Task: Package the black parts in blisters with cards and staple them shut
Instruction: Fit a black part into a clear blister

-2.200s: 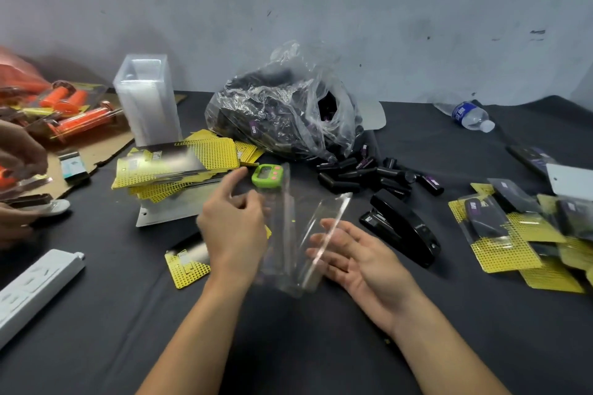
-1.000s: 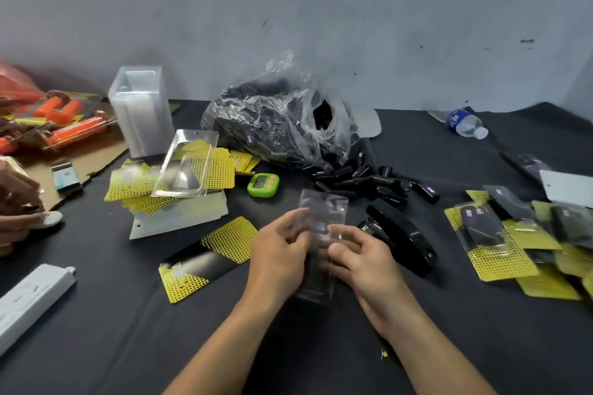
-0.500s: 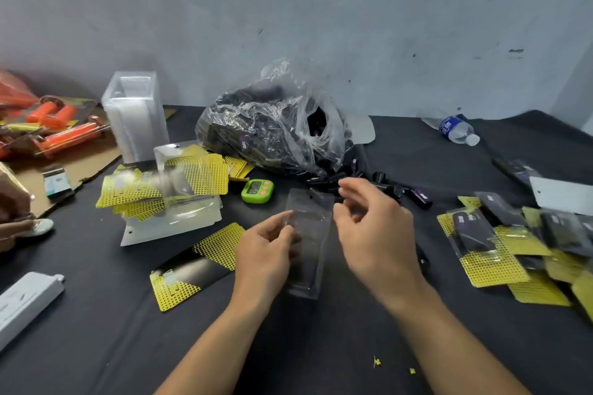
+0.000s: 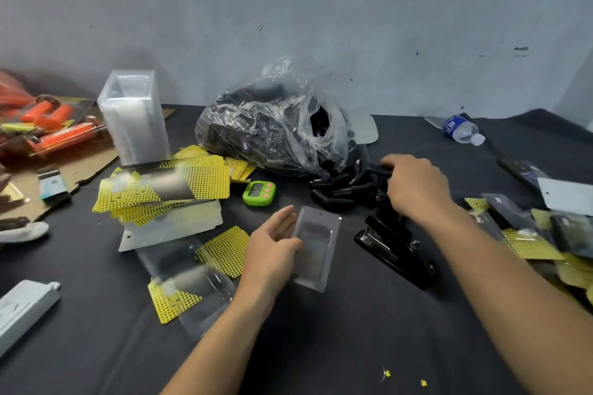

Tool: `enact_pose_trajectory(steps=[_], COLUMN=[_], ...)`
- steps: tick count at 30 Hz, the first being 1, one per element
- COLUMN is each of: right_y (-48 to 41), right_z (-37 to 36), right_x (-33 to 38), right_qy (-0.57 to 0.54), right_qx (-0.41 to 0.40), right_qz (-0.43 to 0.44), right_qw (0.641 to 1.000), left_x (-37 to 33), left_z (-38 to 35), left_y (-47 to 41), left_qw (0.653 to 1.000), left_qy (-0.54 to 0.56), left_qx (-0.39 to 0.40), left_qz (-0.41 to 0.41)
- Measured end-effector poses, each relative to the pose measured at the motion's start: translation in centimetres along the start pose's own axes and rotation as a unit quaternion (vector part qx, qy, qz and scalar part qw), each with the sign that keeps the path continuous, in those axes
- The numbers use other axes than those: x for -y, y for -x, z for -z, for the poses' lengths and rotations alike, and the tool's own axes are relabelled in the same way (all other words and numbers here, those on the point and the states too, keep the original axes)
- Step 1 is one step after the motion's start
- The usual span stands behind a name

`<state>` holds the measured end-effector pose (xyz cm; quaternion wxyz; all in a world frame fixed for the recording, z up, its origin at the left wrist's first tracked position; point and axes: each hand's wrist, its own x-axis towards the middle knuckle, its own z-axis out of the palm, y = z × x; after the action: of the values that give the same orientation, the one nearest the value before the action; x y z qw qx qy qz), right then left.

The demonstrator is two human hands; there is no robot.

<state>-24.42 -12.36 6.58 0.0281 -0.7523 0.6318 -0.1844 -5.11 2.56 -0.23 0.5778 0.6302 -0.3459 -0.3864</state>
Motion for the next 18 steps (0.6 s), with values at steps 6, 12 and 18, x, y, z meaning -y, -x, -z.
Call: enact_pose_trajectory(steps=[6,12,18], right_y=[6.9,11.3,11.7], right_z=[0.1,-2.0,-3.4], right_x=[3.3,4.3,3.8], right_qy=[-0.542,-0.602,-0.620], right_qx=[0.044,0.095,0.085], right_qz=[-0.020,-0.007,-0.021], right_qw=[0.839,0.793,0.779], left_x=[0.2,0.9,0.6], left_z=[-0.4,-0.1,0.3], left_y=[0.4,0.4,0.1], left_qw=[0.992,0.971,0.985], left_qy=[-0.105,-0.215,-0.149], left_qx=[-0.039,-0.034,0.001], left_qz=[-0.053,-0.100,-0.084])
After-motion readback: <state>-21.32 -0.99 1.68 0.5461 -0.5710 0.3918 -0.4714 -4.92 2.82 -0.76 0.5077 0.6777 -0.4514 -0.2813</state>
